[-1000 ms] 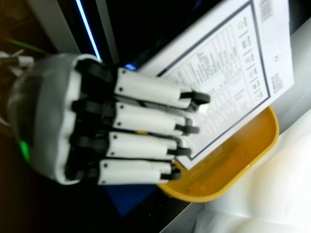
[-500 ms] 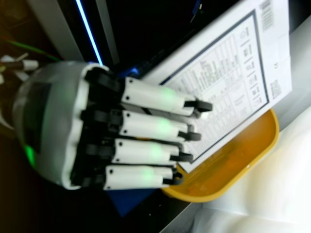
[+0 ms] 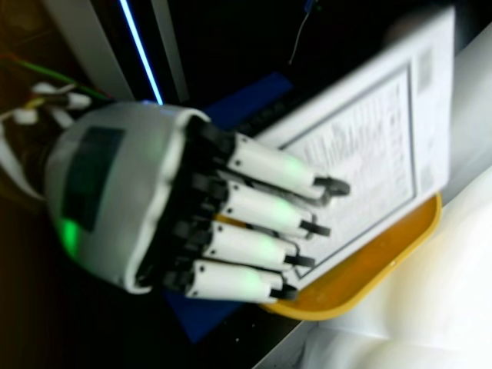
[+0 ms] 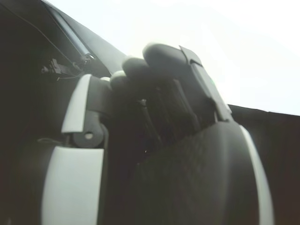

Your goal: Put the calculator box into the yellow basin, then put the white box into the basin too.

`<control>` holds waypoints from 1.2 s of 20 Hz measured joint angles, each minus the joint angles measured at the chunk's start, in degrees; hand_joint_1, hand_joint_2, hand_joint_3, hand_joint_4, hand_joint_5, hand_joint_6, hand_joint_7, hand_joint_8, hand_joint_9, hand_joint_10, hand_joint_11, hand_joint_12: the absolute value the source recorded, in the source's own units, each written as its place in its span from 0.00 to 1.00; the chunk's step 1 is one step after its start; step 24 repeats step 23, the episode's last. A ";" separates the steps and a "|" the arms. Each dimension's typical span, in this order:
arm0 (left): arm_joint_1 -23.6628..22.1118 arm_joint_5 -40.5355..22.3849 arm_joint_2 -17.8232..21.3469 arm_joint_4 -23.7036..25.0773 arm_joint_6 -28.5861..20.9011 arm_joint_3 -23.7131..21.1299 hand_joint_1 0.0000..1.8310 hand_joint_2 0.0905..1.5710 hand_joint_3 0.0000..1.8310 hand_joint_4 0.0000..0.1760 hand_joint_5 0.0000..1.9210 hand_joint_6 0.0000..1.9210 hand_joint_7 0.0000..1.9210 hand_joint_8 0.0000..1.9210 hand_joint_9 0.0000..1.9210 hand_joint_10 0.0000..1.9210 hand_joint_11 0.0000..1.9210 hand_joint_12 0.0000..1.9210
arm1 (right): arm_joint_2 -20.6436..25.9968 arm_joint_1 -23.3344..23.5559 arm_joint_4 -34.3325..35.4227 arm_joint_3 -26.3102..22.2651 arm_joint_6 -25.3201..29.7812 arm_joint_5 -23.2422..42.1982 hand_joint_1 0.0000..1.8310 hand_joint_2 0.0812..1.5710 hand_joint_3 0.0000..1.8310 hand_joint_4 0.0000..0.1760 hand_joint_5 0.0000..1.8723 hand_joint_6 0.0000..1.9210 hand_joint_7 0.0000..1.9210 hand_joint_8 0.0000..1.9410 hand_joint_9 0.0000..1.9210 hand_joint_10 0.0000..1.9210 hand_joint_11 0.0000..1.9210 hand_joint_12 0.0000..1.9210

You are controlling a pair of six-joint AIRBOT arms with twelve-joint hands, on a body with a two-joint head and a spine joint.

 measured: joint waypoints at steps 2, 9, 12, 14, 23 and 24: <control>-0.33 -0.24 0.50 0.00 0.00 -0.17 0.66 0.78 0.00 0.00 0.41 0.57 0.38 0.85 0.36 0.86 0.32 0.96 | 0.11 -0.04 0.00 -0.04 -0.04 -0.04 0.49 0.46 0.00 0.00 0.10 0.10 0.12 0.08 0.11 0.11 0.10 0.65; -0.33 -0.96 0.61 0.11 0.00 -1.16 0.66 0.78 0.00 0.00 0.41 0.57 0.38 0.85 0.36 0.86 0.32 0.96 | 0.39 0.09 0.00 -1.22 -3.61 0.83 0.45 0.46 0.00 0.75 0.03 0.00 0.00 0.00 0.00 0.00 0.00 1.00; -0.33 -1.07 1.14 0.07 0.04 -1.16 0.66 0.78 0.00 0.00 0.41 0.57 0.38 0.85 0.36 0.86 0.32 0.96 | 0.50 0.96 0.00 -1.22 -3.61 0.20 0.46 0.48 0.00 0.45 0.04 0.01 0.00 0.00 0.00 0.00 0.00 1.00; -0.33 -1.07 1.14 0.09 0.02 -1.16 0.66 0.78 0.00 0.00 0.41 0.57 0.38 0.85 0.36 0.86 0.32 0.96 | 0.76 1.81 0.00 -1.29 -3.56 0.28 0.37 0.59 0.00 0.15 0.04 0.02 0.00 0.00 0.00 0.00 0.00 0.32; -0.33 0.26 2.64 0.15 -0.02 -2.60 0.66 0.78 0.00 0.00 0.41 0.57 0.38 0.85 0.36 0.86 0.32 0.96 | 5.99 3.63 0.00 -5.60 0.13 -8.90 0.38 0.44 0.00 0.70 0.30 0.04 0.18 0.00 0.07 0.01 0.00 0.00; -0.33 0.26 2.64 0.15 -0.02 -2.60 0.66 0.78 0.00 0.00 0.41 0.57 0.38 0.85 0.36 0.86 0.32 0.96 | 5.99 3.63 0.00 -5.60 0.13 -8.90 0.38 0.44 0.00 0.70 0.30 0.04 0.18 0.00 0.07 0.01 0.00 0.00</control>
